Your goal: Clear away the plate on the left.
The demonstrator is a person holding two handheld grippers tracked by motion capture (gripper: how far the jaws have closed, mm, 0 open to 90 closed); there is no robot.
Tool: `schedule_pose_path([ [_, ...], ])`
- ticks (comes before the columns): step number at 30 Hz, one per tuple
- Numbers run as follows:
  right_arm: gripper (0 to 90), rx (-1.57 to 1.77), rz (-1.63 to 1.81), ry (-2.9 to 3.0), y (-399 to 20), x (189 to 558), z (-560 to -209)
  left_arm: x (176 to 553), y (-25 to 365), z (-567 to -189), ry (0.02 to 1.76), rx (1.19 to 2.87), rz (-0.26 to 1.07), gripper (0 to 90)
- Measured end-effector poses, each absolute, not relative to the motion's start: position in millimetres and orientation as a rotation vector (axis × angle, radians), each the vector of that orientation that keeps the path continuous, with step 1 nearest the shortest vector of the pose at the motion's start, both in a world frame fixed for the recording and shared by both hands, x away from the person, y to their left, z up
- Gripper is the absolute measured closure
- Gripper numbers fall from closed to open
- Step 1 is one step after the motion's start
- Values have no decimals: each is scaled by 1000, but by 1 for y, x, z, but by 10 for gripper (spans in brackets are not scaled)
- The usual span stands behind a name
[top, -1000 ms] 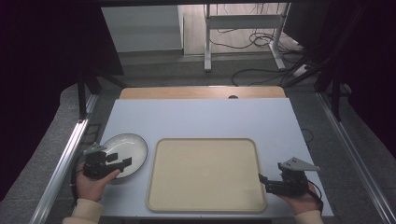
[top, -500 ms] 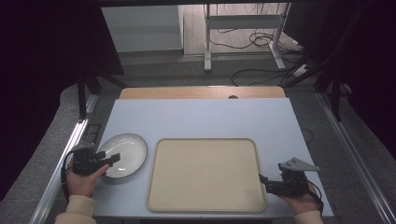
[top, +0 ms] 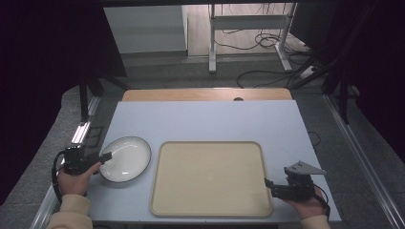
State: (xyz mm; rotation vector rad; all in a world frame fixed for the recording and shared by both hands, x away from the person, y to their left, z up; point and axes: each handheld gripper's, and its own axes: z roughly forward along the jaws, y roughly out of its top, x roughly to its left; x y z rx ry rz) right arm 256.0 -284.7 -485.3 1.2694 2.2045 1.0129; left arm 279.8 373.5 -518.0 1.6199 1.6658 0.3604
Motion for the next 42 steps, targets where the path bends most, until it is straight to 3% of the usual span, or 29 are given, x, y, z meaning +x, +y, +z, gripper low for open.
schedule_pose_path([
  [20,148,1291,986,2216,-287,257,-488,292,395,-532,1709,1557,169,539],
  [42,148,1294,974,2230,-286,258,-490,313,388,-545,1711,1607,74,550],
])
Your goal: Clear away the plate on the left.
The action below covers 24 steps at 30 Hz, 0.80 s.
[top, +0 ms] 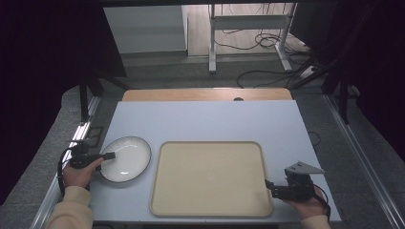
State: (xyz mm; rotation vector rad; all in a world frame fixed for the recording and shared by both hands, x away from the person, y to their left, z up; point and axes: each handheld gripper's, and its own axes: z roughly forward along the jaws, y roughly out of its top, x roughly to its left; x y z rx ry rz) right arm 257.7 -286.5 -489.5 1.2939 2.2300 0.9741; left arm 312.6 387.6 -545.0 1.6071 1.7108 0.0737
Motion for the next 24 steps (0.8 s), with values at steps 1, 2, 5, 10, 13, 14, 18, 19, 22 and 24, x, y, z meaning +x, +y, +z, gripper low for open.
schedule_pose_path([
  [1,148,1293,973,2230,-287,258,-490,313,387,-545,1714,1609,76,552],
  [2,148,1295,974,2229,-287,258,-489,314,387,-545,1725,1607,75,567],
  [5,148,1296,974,2228,-287,258,-489,314,389,-546,1735,1603,78,622],
  [10,149,1295,968,2228,-287,258,-490,314,393,-545,1748,1591,72,720],
  [13,150,1299,968,2224,-287,258,-489,313,394,-542,1741,1589,77,745],
  [14,150,1302,968,2221,-287,258,-489,312,394,-540,1737,1584,79,767],
  [18,151,1304,967,2216,-288,258,-489,310,396,-533,1715,1560,80,805],
  [19,151,1303,967,2215,-288,258,-489,309,396,-532,1710,1553,80,812],
  [22,152,1305,966,2211,-289,258,-489,307,397,-527,1691,1538,77,830],
  [24,152,1306,966,2210,-289,258,-489,307,396,-526,1690,1536,81,832],
])
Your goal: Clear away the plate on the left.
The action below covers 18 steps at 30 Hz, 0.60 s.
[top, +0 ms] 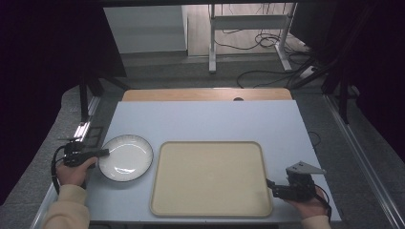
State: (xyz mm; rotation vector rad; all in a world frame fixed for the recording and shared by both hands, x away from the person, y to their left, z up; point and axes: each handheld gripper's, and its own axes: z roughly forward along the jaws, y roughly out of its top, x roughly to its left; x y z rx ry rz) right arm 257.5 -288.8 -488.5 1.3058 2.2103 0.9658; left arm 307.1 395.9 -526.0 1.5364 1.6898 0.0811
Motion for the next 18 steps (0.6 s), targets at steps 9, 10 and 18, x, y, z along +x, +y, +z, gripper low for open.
schedule_pose_path([
  [9,153,1313,964,2194,-291,258,-488,306,391,-517,1660,1568,128,837],
  [10,153,1311,966,2193,-291,257,-488,305,390,-515,1646,1565,140,838],
  [18,153,1314,968,2184,-292,257,-487,303,381,-505,1589,1576,205,835],
])
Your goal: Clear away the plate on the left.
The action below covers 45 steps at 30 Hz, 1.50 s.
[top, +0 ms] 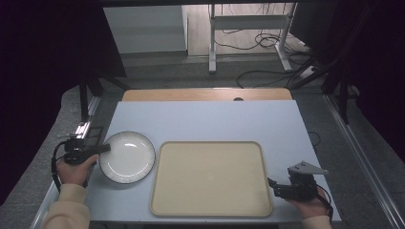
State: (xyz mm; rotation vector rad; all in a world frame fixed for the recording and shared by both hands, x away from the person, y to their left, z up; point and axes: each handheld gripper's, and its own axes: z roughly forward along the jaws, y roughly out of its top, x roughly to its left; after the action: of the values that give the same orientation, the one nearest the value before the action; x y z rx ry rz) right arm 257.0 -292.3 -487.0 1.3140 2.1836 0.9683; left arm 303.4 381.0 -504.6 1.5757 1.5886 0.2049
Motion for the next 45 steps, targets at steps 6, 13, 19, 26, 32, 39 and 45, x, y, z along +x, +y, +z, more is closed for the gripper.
schedule_pose_path([
  [6,157,1318,970,2183,-293,257,-486,302,382,-503,1579,1553,198,826],
  [13,158,1327,974,2167,-295,257,-485,300,386,-502,1571,1511,184,814],
  [19,158,1323,969,2172,-294,257,-486,298,390,-501,1550,1472,164,813],
  [26,158,1323,971,2171,-295,257,-486,295,392,-497,1513,1414,144,810],
  [32,157,1325,971,2170,-295,257,-486,293,391,-493,1481,1370,119,807],
  [39,157,1325,969,2171,-294,257,-486,293,388,-489,1444,1341,95,805],
  [45,157,1324,968,2173,-294,257,-486,293,382,-486,1417,1340,84,805],
])
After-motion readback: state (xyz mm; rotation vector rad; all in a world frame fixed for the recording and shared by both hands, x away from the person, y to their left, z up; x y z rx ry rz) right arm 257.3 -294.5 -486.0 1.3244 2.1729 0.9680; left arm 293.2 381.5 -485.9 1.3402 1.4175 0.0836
